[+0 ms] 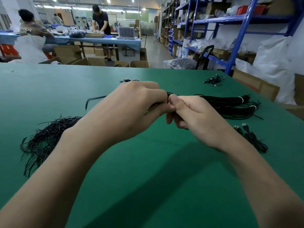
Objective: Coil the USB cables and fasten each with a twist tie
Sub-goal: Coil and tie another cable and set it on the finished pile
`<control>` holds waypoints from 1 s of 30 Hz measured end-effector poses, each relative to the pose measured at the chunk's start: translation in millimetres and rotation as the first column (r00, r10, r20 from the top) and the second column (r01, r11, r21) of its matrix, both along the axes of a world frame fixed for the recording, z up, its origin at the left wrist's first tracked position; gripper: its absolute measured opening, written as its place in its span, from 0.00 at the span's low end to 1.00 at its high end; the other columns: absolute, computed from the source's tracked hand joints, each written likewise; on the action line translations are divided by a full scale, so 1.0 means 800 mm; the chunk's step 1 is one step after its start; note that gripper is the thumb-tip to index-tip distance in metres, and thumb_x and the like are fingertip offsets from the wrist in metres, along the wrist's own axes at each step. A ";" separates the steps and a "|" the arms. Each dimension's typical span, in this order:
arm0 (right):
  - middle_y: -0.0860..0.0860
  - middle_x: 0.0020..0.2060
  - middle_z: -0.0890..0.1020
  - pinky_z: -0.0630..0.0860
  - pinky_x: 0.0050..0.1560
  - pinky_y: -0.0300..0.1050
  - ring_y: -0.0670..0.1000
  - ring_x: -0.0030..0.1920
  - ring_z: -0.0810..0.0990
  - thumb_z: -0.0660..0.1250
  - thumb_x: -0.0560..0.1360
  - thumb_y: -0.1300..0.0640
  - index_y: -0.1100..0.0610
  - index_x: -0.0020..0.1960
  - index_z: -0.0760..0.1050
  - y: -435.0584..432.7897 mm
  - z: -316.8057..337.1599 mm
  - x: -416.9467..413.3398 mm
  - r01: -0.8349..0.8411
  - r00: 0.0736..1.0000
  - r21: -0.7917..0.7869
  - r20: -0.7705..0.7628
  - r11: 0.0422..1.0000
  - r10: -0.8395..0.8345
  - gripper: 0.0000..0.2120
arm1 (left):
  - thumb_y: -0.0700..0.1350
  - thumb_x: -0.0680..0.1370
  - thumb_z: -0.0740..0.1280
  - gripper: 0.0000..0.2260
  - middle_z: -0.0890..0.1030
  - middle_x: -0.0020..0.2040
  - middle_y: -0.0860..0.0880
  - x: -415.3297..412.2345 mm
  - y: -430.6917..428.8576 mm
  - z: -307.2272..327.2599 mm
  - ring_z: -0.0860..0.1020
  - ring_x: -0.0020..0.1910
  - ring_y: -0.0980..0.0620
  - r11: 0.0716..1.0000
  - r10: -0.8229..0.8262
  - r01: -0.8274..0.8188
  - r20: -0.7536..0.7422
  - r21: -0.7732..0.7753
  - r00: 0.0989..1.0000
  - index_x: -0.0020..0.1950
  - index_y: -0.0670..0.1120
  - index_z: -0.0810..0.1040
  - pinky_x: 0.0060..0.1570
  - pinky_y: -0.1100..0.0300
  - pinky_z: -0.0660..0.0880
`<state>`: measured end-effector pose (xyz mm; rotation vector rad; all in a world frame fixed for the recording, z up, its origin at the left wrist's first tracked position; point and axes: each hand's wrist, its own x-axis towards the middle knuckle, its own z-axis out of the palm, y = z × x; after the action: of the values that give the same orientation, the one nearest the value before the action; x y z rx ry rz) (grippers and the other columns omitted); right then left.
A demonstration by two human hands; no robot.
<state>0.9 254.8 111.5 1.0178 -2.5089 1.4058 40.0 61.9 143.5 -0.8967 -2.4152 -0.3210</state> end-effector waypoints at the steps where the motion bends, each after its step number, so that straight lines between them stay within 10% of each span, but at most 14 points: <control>1: 0.45 0.23 0.67 0.61 0.31 0.39 0.46 0.27 0.63 0.52 0.86 0.46 0.58 0.37 0.77 0.000 0.000 0.000 -0.065 0.993 -0.035 0.095 0.997 0.068 0.26 | 0.53 0.81 0.63 0.14 0.75 0.37 0.51 -0.001 -0.005 0.002 0.70 0.34 0.54 1.000 -0.007 0.007 -0.013 0.020 1.000 0.40 0.47 0.77 0.37 0.58 0.68; 5: 0.47 0.24 0.61 0.54 0.27 0.39 0.48 0.26 0.56 0.53 0.83 0.43 0.57 0.37 0.75 -0.002 0.006 0.009 -0.324 0.791 -0.294 0.438 0.899 0.428 0.25 | 0.54 0.80 0.69 0.14 0.74 0.34 0.51 -0.008 -0.021 0.006 0.70 0.33 0.56 0.981 -0.037 0.043 -0.033 0.188 0.999 0.39 0.46 0.80 0.35 0.64 0.65; 9: 0.46 0.26 0.58 0.50 0.26 0.40 0.46 0.27 0.54 0.55 0.82 0.51 0.55 0.38 0.71 -0.007 0.012 0.018 -0.403 0.590 -0.600 0.407 0.691 0.698 0.17 | 0.48 0.82 0.64 0.11 0.75 0.33 0.55 -0.016 -0.008 -0.014 0.70 0.35 0.60 0.818 -0.257 0.135 0.145 0.560 0.955 0.40 0.51 0.76 0.36 0.64 0.66; 13: 0.45 0.27 0.56 0.51 0.27 0.40 0.44 0.26 0.54 0.52 0.83 0.50 0.54 0.40 0.68 -0.009 0.021 0.022 -0.332 0.569 -0.774 0.292 0.540 0.769 0.15 | 0.45 0.84 0.57 0.15 0.69 0.34 0.54 -0.031 0.025 -0.050 0.65 0.35 0.58 0.643 -0.349 0.054 0.229 0.764 0.909 0.42 0.39 0.73 0.37 0.62 0.63; 17: 0.44 0.27 0.58 0.56 0.26 0.38 0.43 0.26 0.55 0.50 0.85 0.51 0.54 0.44 0.69 -0.010 0.029 0.019 -0.167 0.594 -0.908 0.218 0.383 0.775 0.15 | 0.44 0.83 0.57 0.14 0.68 0.32 0.56 -0.028 0.056 -0.075 0.64 0.32 0.58 0.677 -0.325 -0.032 0.337 0.736 0.884 0.49 0.33 0.74 0.34 0.61 0.63; 24: 0.45 0.27 0.67 0.61 0.29 0.37 0.46 0.27 0.62 0.52 0.87 0.54 0.56 0.45 0.71 -0.003 0.019 0.003 0.040 0.969 -0.641 0.213 0.767 0.128 0.15 | 0.39 0.84 0.59 0.12 0.73 0.31 0.54 -0.008 0.072 -0.070 0.68 0.29 0.56 0.913 -0.173 -0.037 0.467 0.407 0.867 0.41 0.46 0.72 0.35 0.63 0.66; 30: 0.48 0.32 0.81 0.70 0.34 0.36 0.44 0.29 0.76 0.56 0.85 0.55 0.58 0.42 0.74 -0.006 0.007 -0.001 0.289 0.943 -0.173 -0.116 0.942 -0.311 0.16 | 0.49 0.84 0.62 0.11 0.80 0.40 0.50 -0.006 0.058 -0.038 0.79 0.46 0.43 0.985 0.157 -0.172 0.339 0.014 0.927 0.58 0.49 0.82 0.50 0.49 0.74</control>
<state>-0.1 249.9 117.0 0.6472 -2.2926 1.3565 35.5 108.6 113.5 -0.6548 -2.7647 -0.4965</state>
